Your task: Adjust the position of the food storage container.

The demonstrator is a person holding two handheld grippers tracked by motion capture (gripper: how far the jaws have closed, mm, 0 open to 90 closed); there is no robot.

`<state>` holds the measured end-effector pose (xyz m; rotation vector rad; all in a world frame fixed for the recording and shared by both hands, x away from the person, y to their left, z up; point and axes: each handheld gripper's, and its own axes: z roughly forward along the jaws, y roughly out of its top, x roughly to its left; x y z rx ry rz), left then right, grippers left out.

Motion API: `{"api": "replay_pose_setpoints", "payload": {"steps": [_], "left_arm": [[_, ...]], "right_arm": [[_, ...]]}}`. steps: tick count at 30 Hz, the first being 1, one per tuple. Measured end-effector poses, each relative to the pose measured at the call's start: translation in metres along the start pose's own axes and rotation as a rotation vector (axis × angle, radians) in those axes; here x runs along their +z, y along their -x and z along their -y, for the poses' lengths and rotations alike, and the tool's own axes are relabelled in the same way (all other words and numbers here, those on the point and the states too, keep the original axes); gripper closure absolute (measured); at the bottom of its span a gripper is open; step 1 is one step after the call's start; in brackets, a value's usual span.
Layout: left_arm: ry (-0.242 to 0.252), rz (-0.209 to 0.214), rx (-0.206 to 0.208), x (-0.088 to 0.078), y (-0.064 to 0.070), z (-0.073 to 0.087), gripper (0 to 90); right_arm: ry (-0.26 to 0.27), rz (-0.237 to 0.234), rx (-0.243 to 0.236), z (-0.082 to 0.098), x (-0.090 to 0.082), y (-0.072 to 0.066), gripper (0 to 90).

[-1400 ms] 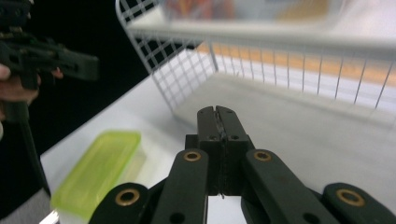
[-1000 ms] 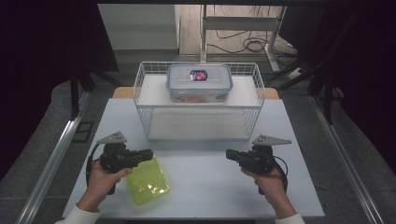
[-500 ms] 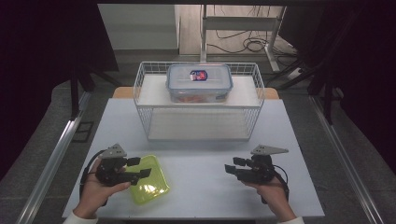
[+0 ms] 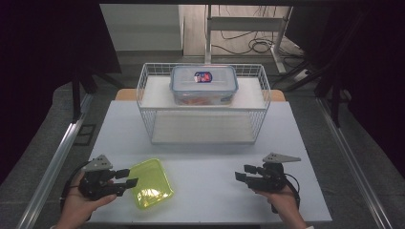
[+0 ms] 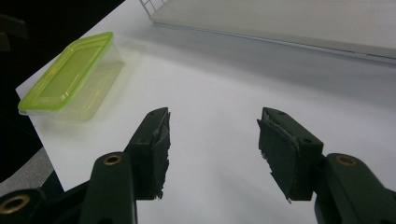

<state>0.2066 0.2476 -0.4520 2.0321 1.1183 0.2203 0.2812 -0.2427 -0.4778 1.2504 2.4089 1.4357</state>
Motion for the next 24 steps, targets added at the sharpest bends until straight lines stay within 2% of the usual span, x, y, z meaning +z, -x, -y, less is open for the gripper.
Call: {"api": "replay_pose_setpoints", "payload": {"steps": [2,6,9,12,15,18,24], "left_arm": [[-0.027,-0.02,0.009,-0.001,-0.001,0.004,62.8],[-0.087,-0.043,-0.002,0.0,-0.006,0.02,83.0],[-0.126,-0.041,-0.008,0.002,-0.009,0.034,89.8],[-0.16,-0.022,-0.002,0.009,-0.007,0.044,90.0],[-0.209,-0.021,0.027,0.017,-0.004,0.048,90.0],[-0.212,-0.016,0.028,0.022,-0.003,0.048,90.0],[-0.238,0.027,0.04,0.039,0.004,0.047,90.0]], "right_arm": [[-0.003,-0.001,0.003,0.002,-0.001,0.001,43.1],[-0.007,0.003,0.003,0.005,-0.004,0.003,42.6],[-0.002,0.007,0.011,0.005,-0.005,0.005,42.6],[0.007,0.014,0.008,0.005,-0.005,0.006,42.5],[0.004,0.019,-0.003,0.004,-0.005,0.004,42.2],[0.003,0.021,-0.005,0.004,-0.005,0.003,41.8],[0.006,0.021,0.003,0.004,-0.006,0.004,41.8]]}}
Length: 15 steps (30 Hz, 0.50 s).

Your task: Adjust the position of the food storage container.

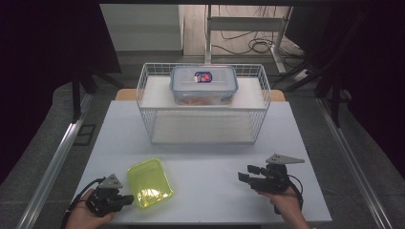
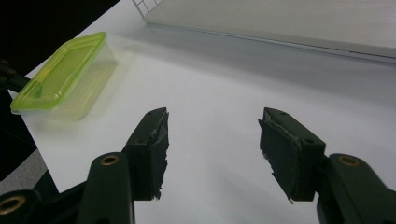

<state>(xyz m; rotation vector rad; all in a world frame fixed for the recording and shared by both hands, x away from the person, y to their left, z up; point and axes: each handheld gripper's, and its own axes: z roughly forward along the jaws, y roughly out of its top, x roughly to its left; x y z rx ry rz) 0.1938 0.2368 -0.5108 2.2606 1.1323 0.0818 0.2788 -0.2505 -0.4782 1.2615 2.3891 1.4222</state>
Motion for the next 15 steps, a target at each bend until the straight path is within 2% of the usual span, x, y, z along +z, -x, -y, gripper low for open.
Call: {"api": "replay_pose_setpoints", "payload": {"steps": [5,8,13,15], "left_arm": [[-0.008,0.009,0.026,0.012,0.014,-0.009,90.0],[0.005,0.014,0.029,0.02,0.022,-0.015,90.0],[0.007,0.013,0.062,0.037,0.037,-0.029,90.0],[0.003,0.025,0.071,0.041,0.041,-0.032,90.0]], "right_arm": [[0.006,0.001,0.0,-0.001,-0.001,0.0,41.8],[0.002,-0.001,0.002,0.0,0.0,0.0,41.8],[0.0,-0.002,-0.003,0.0,0.001,0.0,41.7],[-0.003,-0.003,-0.003,0.0,0.002,0.0,41.7]]}}
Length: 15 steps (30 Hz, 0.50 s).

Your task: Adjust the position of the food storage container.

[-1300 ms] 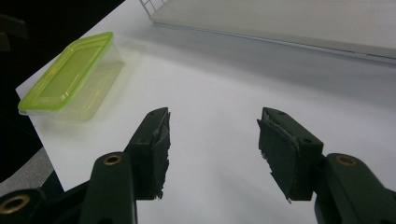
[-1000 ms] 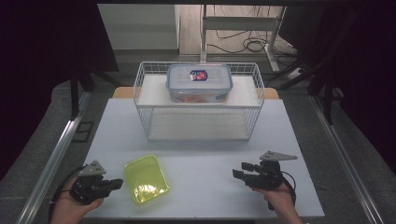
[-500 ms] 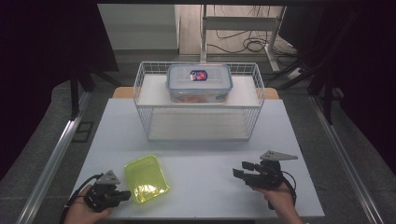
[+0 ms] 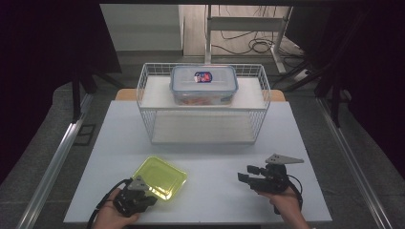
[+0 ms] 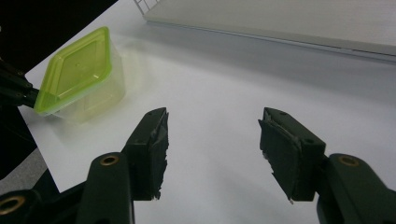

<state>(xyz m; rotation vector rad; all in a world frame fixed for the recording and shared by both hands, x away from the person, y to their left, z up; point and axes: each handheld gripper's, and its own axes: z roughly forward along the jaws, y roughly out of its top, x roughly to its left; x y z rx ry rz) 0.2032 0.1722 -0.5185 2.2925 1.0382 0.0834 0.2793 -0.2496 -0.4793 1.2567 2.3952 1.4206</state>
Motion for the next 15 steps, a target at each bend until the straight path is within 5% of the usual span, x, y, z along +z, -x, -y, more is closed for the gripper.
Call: {"api": "replay_pose_setpoints", "payload": {"steps": [6,15], "left_arm": [[0.041,0.017,-0.001,-0.021,0.001,0.005,90.0],[0.153,-0.095,-0.141,-0.07,-0.054,0.012,90.0]], "right_arm": [[0.0,0.0,0.004,0.0,-0.001,0.0,41.7],[0.014,0.007,0.003,-0.001,-0.003,0.001,41.6]]}}
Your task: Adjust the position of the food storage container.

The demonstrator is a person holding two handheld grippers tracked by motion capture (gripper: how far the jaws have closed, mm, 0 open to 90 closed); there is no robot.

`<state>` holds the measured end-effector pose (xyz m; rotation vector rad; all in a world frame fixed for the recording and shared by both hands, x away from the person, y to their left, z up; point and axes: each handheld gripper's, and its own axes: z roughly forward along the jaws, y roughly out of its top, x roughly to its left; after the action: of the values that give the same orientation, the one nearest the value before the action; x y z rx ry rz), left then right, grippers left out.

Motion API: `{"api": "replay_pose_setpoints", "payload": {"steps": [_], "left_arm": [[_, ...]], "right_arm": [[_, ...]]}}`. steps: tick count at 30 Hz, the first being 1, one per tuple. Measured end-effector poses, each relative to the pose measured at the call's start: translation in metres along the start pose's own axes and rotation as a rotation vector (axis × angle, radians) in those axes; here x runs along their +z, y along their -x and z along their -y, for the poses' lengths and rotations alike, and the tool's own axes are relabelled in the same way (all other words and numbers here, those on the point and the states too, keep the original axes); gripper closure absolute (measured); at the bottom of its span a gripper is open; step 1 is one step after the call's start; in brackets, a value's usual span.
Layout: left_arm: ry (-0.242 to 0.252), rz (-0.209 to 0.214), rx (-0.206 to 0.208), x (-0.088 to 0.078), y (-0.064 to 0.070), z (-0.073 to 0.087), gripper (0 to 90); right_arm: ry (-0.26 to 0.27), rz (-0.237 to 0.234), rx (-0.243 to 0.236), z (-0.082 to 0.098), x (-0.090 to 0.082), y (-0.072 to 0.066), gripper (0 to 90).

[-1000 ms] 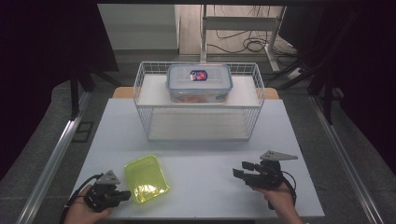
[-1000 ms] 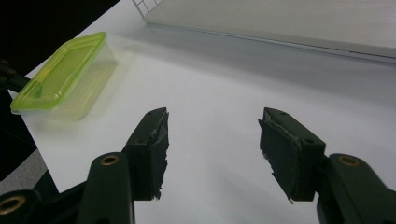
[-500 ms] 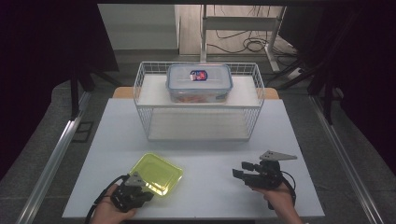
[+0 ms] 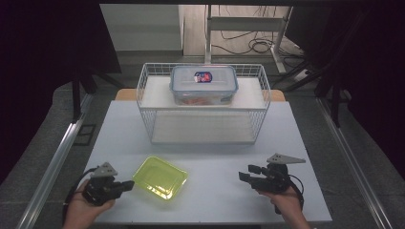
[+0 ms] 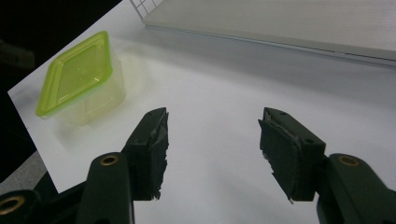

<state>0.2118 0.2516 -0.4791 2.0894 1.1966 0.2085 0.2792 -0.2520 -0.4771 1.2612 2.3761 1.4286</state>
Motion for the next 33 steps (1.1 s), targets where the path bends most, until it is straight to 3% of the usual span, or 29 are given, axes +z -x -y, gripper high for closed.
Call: {"api": "replay_pose_setpoints", "payload": {"steps": [5,8,11,12,18,22,26,33], "left_arm": [[-0.038,-0.049,-0.039,0.011,-0.029,-0.017,90.0],[-0.059,-0.008,-0.077,0.026,-0.043,-0.019,90.0],[-0.086,0.015,-0.08,0.034,-0.045,-0.017,90.0],[-0.084,0.036,-0.082,0.035,-0.044,-0.016,90.0],[-0.079,0.054,-0.068,0.035,-0.038,-0.014,90.0],[-0.09,0.066,-0.047,0.036,-0.029,-0.014,90.0],[-0.085,0.119,-0.037,0.039,-0.017,-0.016,90.0],[-0.103,0.136,-0.003,0.051,0.003,-0.023,90.0]], "right_arm": [[-0.006,0.0,0.005,0.0,0.001,0.0,41.5],[-0.007,-0.001,0.005,0.0,0.001,0.0,41.2],[-0.002,-0.001,0.004,0.0,0.0,0.001,41.2],[-0.003,0.0,0.005,0.0,-0.001,0.001,41.2],[0.002,0.005,0.007,0.0,-0.001,0.002,41.2],[0.004,0.004,0.01,-0.001,-0.002,0.0,41.1],[0.001,0.004,0.012,0.0,-0.001,0.001,41.1],[0.001,0.002,0.012,-0.001,-0.001,0.0,41.1]]}}
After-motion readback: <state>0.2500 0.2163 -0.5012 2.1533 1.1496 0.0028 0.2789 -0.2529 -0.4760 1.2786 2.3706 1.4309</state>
